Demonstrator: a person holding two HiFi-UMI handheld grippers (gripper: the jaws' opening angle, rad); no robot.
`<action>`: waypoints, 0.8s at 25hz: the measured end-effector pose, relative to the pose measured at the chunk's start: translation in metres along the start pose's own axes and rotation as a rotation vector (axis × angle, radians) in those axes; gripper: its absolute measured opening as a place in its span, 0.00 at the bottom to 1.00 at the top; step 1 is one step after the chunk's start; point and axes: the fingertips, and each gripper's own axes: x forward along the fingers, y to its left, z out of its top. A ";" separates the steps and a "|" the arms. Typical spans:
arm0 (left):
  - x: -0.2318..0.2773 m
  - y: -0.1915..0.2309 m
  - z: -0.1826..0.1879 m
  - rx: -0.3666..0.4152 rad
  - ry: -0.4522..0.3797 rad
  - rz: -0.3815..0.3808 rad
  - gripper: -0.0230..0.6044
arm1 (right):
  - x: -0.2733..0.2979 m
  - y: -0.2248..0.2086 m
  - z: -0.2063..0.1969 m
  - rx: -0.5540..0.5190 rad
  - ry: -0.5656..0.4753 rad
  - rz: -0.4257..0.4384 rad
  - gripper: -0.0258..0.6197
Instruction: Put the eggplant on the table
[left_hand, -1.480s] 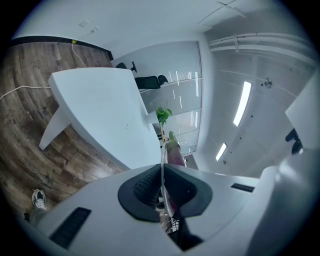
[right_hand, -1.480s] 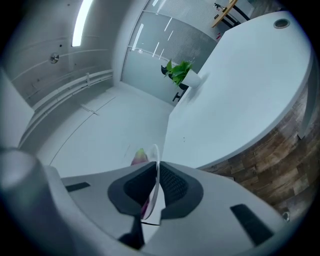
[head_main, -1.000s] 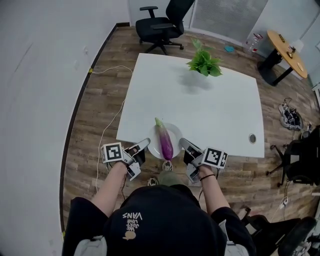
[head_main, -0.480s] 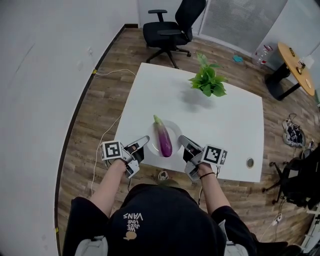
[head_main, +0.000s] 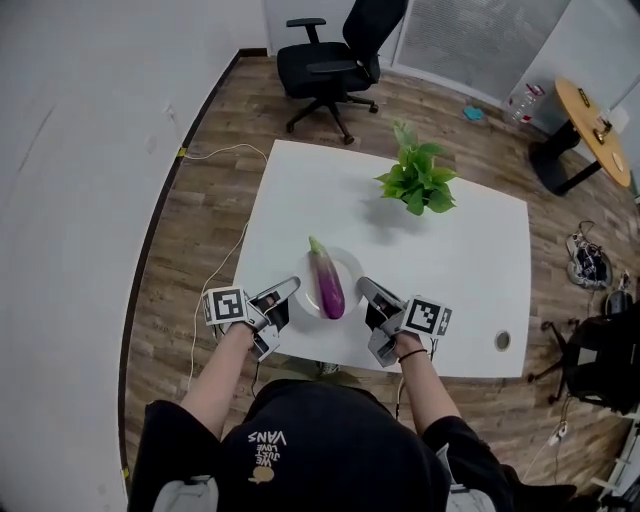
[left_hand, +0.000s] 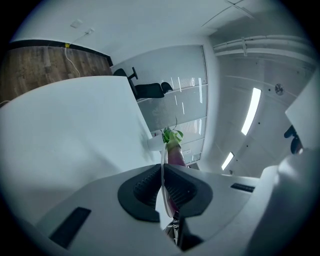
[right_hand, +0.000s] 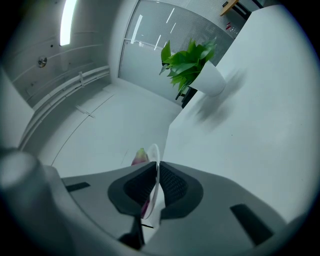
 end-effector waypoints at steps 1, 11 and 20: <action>0.002 0.003 0.005 0.004 0.009 0.001 0.08 | 0.004 -0.003 0.002 0.005 -0.007 -0.004 0.09; 0.030 0.030 0.041 0.049 0.076 0.011 0.08 | 0.035 -0.031 0.024 0.008 -0.050 -0.057 0.09; 0.041 0.060 0.048 0.032 0.125 0.059 0.08 | 0.052 -0.057 0.021 0.027 -0.025 -0.108 0.09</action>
